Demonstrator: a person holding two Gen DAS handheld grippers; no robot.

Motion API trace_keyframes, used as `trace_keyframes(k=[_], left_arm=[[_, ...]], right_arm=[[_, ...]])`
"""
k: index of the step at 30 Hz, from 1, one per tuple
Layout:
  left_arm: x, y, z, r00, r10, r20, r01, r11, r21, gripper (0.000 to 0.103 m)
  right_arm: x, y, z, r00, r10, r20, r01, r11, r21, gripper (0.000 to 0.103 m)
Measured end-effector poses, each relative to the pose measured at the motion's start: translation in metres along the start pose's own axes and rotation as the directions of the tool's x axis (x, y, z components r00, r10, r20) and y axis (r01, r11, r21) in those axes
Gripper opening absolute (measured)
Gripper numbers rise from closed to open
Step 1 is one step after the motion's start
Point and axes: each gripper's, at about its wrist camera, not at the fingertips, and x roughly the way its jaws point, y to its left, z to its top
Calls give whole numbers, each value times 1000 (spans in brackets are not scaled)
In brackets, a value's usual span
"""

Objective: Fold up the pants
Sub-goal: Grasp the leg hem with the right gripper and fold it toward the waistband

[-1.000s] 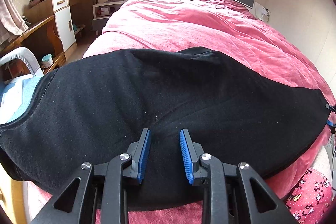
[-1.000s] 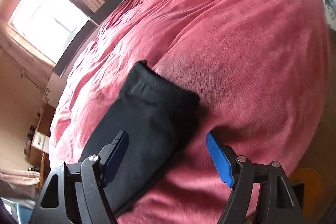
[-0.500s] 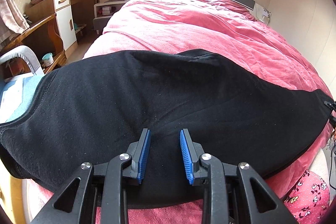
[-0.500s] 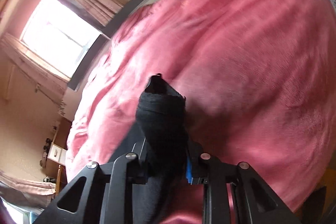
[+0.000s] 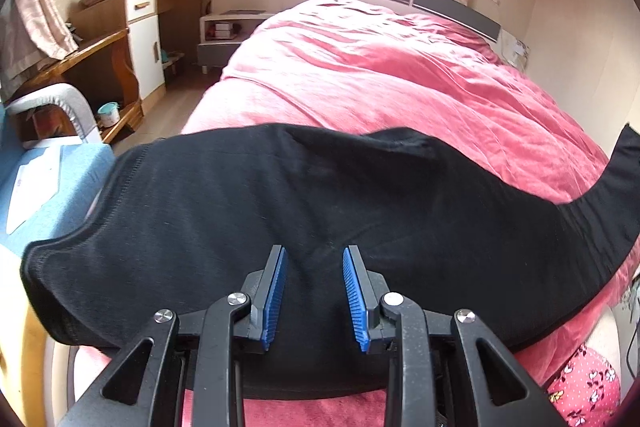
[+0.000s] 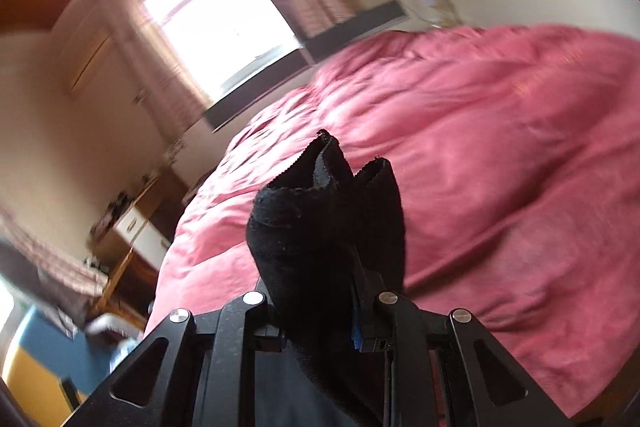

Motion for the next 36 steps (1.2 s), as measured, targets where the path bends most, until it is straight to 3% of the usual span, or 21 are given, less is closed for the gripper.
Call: trace_keyframes(k=[4,9,16,23,26,28,30,33,34,36], left_arm=[[-4,6,1,999,29,14,-29,1000,-12,29],[-7,14,2,999,37,19,-37,999,-34,29],[-8,21,2,999,40,19,-39,997,-60,29],[-6,18,0,999,35,11,-35,998,-54,30],[-2,15,0,1000,31,0,-31,999,-44,30],[-1,14,-1,999,32,-4,-32,999,-38,30],[-1,12,-2,1000,30,-5,-30,999,-34,30],[-2,12,-3,999,33,-1,-33,999,-35,30],[-2,12,-3,999,34,0,-34,999,-37,30],[-3,14,-2,999,41,2,-41,998,-44,30]], right_arm=[[11,58,-15,998,59,-32,-63,991,-121,22],[34,117,-55,993,50,-105,-80,949,-304,22],[67,179,-131,961,73,-265,-202,843,-498,22],[97,200,-213,910,-64,-410,-260,681,-685,24],[101,195,-231,881,-96,-463,-298,647,-701,35],[96,193,-236,866,-72,-494,-341,638,-690,54],[86,189,-230,836,8,-548,-422,647,-635,67],[64,186,-218,798,116,-591,-500,674,-544,68],[58,183,-211,797,144,-586,-509,682,-525,68],[47,174,-195,817,163,-553,-487,709,-510,68]])
